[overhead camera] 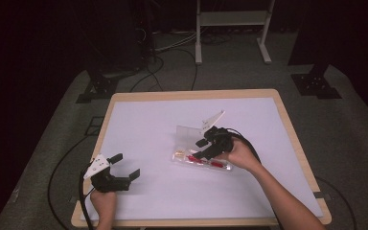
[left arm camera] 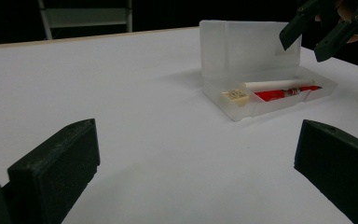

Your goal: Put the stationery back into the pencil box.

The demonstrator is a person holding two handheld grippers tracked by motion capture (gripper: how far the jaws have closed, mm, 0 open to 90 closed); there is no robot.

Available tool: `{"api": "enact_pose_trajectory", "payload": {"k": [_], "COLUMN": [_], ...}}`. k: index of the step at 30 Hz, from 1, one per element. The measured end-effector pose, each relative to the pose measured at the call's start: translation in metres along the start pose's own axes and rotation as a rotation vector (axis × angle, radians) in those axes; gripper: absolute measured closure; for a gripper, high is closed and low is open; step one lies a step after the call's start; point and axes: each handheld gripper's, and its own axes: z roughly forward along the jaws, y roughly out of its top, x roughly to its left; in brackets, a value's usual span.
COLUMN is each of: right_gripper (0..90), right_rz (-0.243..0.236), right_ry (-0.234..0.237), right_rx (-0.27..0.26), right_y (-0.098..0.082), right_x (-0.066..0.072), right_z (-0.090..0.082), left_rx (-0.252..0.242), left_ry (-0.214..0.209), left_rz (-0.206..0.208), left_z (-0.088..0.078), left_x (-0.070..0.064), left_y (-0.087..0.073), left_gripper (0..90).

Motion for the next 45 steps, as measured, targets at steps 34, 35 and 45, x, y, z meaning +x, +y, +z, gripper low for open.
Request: {"api": "enact_pose_trajectory", "payload": {"k": [34,35,45], "right_gripper": [44.5,44.5,43.8], "right_rz": [0.044,0.044,0.058], "right_ry": [-0.019,-0.018,-0.027], "right_rx": [-0.016,-0.016,-0.014], "right_y": [-0.028,-0.028,-0.032], "right_x": [0.001,0.001,0.001], "right_z": [-0.023,-0.024,-0.030], "left_rx": [0.000,0.000,0.005], "left_ry": [0.000,0.001,0.002], "left_rz": [0.005,0.005,0.008], "left_z": [0.000,0.000,0.000], "left_x": [-0.001,-0.001,-0.001], "left_y": [0.000,0.000,0.000], "left_gripper": [0.0,0.0,0.0]}}
